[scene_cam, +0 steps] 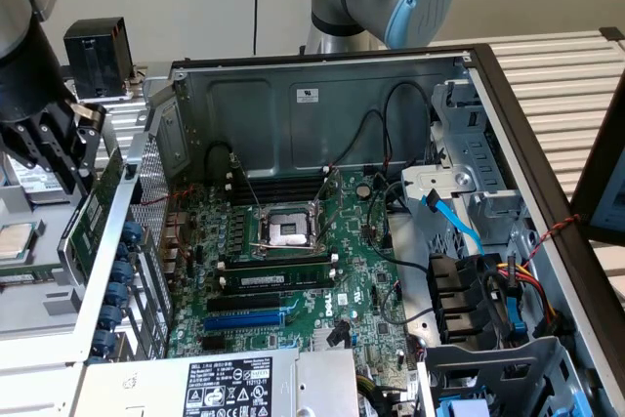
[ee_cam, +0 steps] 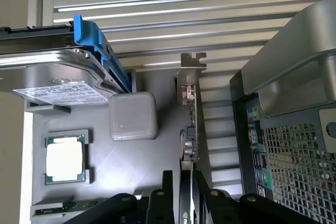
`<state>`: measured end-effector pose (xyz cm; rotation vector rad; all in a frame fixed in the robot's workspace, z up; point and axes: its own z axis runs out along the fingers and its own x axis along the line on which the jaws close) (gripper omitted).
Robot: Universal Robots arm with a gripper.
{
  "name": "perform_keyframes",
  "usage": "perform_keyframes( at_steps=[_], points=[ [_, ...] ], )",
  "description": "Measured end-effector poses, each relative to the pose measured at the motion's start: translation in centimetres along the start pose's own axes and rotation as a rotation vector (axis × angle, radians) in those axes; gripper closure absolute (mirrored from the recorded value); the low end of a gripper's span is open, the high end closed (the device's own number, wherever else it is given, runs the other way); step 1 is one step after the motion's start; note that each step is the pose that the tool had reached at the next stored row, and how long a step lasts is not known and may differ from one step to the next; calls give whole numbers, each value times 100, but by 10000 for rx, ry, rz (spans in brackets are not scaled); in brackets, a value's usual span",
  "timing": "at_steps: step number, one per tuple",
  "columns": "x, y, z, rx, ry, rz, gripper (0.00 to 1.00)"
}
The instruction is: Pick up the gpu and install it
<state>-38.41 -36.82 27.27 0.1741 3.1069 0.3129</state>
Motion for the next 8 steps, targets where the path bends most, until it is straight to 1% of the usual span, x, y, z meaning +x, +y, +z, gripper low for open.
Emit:
perform_keyframes(
  at_steps=[3, 4, 5, 7, 8],
  points=[
    [0, 1, -8, 4, 33, 7, 72],
    [0, 2, -11, 5, 43, 9, 74],
    [0, 2, -13, 6, 54, 12, 74],
    [0, 3, -19, 9, 75, 18, 87],
    [0, 3, -20, 10, 85, 21, 87]
  ],
)
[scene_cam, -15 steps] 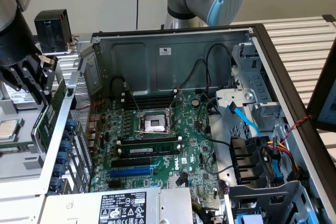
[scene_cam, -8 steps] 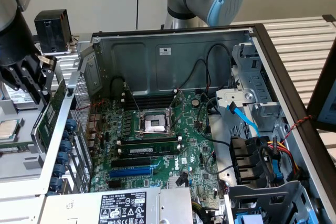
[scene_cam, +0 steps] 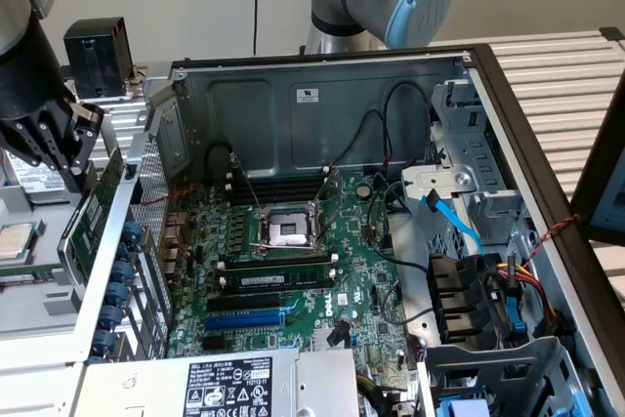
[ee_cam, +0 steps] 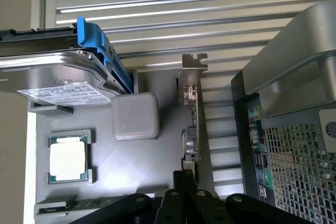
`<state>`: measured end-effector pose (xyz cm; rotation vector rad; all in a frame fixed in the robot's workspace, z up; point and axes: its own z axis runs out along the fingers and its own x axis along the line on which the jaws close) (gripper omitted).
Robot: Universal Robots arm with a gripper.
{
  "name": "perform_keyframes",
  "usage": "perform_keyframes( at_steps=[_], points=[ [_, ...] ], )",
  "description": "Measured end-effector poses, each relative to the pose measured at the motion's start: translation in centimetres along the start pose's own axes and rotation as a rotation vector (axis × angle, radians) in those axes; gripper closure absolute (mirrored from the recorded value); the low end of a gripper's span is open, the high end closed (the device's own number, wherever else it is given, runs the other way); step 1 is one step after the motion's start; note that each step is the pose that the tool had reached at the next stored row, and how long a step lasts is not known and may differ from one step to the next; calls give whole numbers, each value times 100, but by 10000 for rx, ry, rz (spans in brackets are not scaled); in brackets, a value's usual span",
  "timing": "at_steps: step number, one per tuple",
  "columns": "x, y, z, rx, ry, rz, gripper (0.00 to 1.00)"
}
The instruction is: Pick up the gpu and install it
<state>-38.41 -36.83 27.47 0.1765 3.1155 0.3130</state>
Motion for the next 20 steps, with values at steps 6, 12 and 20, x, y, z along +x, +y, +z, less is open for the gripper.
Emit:
perform_keyframes(
  at_steps=[6, 12, 20],
  points=[
    [0, 2, -11, 16, 121, 28, 89],
    [-1, 5, -22, 27, 153, 35, 70],
    [-2, 9, -26, 1080, 133, 58, 58]
  ],
)
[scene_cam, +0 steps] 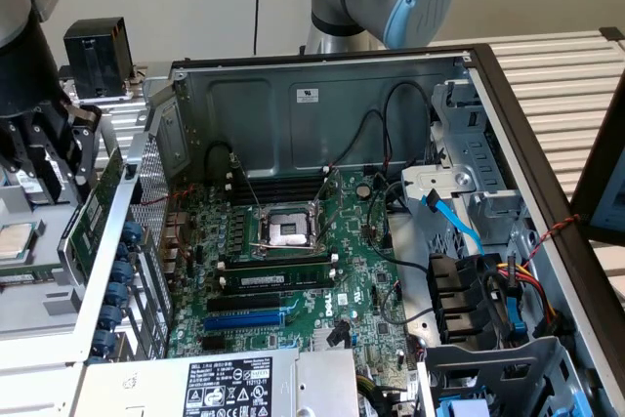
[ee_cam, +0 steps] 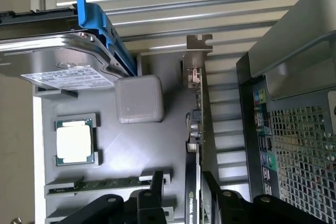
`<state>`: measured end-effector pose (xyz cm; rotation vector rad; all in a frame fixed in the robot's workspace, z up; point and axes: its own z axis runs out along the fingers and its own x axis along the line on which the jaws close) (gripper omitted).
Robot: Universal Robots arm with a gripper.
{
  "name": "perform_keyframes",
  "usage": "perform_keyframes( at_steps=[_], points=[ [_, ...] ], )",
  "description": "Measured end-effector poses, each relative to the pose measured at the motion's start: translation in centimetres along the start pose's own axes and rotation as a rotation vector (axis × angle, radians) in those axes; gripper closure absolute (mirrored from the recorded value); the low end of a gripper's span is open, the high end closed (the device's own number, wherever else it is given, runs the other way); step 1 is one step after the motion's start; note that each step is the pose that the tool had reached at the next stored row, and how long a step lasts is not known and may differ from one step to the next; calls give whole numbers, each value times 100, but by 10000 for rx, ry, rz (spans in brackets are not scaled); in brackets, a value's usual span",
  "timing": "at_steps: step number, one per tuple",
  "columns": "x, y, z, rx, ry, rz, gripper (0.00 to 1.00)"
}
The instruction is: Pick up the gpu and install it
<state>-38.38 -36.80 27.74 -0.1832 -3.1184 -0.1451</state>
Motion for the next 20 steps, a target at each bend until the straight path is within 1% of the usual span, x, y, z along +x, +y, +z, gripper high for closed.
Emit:
perform_keyframes(
  at_steps=[2, 3, 4, 5, 6, 7, 9, 11, 12, 13, 15, 20],
  points=[
    [-8, 9, 0, 353, -41, 3, 58],
    [-12, 17, 1, 529, -68, 4, 58],
    [-14, 29, 3, 719, -101, 6, 58],
    [-15, 46, 5, 889, -128, 7, 58],
    [-18, 60, 6, 1030, -145, 7, 58],
    [-21, 73, 7, 1118, -155, 8, 58],
    [-31, 98, 9, 1262, -173, 10, 58],
    [-35, 126, 12, 1393, -189, 10, 58],
    [-35, 142, 14, 1450, -195, 10, 58],
    [-37, 158, 16, 1486, -199, 9, 58],
    [-42, 187, 19, 1527, -204, 5, 58],
    [-44, 195, 20, 1534, -204, -38, 58]
  ],
)
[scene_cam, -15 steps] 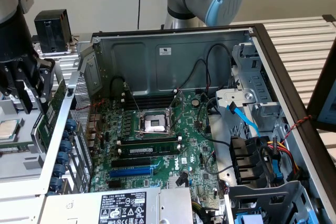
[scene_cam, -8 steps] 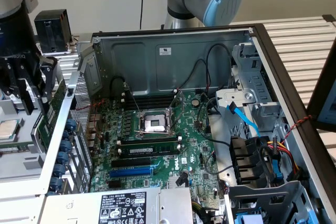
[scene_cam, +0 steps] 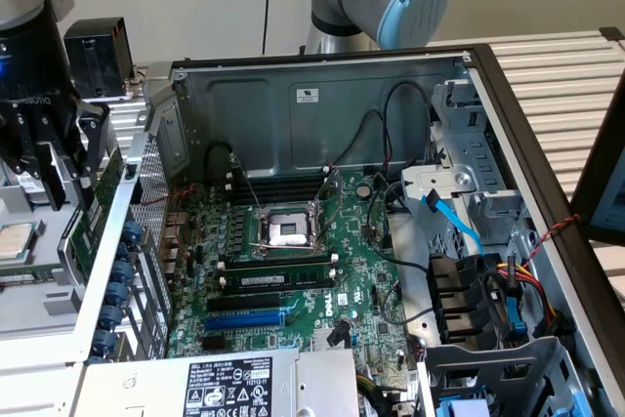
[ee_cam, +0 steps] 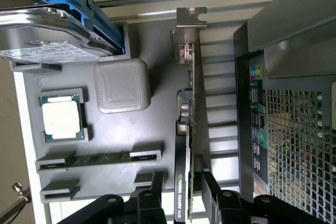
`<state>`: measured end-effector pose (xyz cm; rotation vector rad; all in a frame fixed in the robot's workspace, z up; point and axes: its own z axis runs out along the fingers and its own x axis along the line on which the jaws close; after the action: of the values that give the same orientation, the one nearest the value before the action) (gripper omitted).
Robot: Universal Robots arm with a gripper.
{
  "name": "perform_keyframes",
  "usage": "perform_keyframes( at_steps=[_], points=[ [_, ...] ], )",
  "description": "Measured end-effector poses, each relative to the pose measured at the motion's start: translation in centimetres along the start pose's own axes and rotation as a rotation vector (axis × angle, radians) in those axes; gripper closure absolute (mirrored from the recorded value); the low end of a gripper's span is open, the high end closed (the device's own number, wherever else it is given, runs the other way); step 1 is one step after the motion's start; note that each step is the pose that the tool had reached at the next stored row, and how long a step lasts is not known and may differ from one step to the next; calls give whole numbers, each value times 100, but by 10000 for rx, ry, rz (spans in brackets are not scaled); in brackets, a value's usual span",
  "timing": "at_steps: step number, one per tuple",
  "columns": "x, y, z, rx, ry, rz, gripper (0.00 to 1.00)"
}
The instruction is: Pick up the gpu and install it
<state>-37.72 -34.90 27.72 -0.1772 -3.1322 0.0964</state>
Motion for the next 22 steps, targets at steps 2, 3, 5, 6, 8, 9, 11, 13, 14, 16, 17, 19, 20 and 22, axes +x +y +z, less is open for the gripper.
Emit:
perform_keyframes(
  at_steps=[2, 3, 5, 6, 8, 9, 11, 13, 14, 16, 17, 19, 20, 22],
  points=[
    [-2, 1, 0, -3, -3, -2, 58],
    [-3, 1, 0, -5, -5, -2, 58],
    [-4, 1, 0, -28, -20, -2, 58],
    [-4, 1, -1, -51, -24, -3, 58],
    [-4, 1, 0, -133, -31, -2, 58],
    [-4, 1, 1, -183, -35, -2, 58],
    [-4, 1, 6, -279, -47, -1, 58],
    [-4, 2, 13, -399, -73, 0, 58],
    [-4, 2, 18, -471, -89, 1, 58],
    [-4, 3, 27, -631, -91, 2, 58],
    [-5, 3, 38, -676, -90, 3, 58],
    [-4, 5, 71, -688, -89, 4, 58],
    [-4, 6, 86, -689, -88, 5, 58],
    [-4, 4, 95, -726, -82, 3, 58]
  ],
)
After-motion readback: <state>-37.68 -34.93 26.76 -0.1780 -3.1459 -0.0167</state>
